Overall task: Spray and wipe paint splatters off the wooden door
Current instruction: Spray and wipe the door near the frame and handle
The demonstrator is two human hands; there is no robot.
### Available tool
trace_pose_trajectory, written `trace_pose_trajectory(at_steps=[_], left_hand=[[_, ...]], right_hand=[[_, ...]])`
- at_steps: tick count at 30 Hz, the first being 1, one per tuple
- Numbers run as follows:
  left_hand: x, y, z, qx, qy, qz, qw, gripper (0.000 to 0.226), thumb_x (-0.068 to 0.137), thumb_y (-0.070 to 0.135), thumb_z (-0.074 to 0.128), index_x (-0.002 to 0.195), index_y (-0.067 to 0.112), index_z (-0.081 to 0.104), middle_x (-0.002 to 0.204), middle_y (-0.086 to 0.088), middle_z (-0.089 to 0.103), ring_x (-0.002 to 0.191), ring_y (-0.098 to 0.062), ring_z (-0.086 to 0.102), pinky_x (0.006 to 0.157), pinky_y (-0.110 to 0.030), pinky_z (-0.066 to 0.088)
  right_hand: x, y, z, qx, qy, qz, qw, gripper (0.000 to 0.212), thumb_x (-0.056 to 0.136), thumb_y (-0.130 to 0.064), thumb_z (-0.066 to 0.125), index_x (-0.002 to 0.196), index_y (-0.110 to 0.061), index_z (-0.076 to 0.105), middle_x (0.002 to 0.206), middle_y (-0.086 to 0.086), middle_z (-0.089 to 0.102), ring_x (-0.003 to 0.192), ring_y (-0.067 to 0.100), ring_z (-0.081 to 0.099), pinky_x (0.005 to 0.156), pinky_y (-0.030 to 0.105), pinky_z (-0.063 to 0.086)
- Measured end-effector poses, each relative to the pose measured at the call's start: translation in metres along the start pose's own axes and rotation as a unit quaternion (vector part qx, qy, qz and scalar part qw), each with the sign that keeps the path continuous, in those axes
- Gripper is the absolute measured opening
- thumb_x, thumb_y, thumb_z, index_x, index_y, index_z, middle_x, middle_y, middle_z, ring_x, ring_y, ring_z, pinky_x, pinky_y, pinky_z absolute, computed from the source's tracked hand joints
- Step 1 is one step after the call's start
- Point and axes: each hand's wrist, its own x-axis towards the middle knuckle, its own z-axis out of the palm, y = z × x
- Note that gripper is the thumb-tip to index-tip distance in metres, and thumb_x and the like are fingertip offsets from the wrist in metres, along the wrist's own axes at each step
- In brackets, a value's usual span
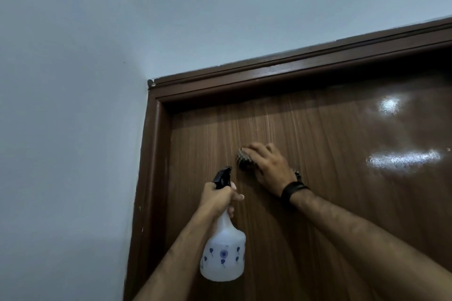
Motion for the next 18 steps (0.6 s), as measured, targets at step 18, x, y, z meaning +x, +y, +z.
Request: trace_pose_trajectory(at_steps=[18], left_hand=[[-0.025, 0.011, 0.14, -0.039, -0.031, -0.013, 0.999, 0.021, 0.079, -0.009, 0.067, 0.084, 0.011, 0.061, 0.06, -0.006, 0.051, 0.044, -0.016, 0.043, 0.049, -0.026, 0.04]], right_hand=[[-0.066, 0.098, -0.101, -0.075, -0.005, 0.122, 0.99, 0.05, 0.079, -0.004, 0.07, 0.128, -0.011, 0.059, 0.118, 0.005, 0.059, 0.086, 0.028, 0.049, 0.072, 0.042, 0.051]])
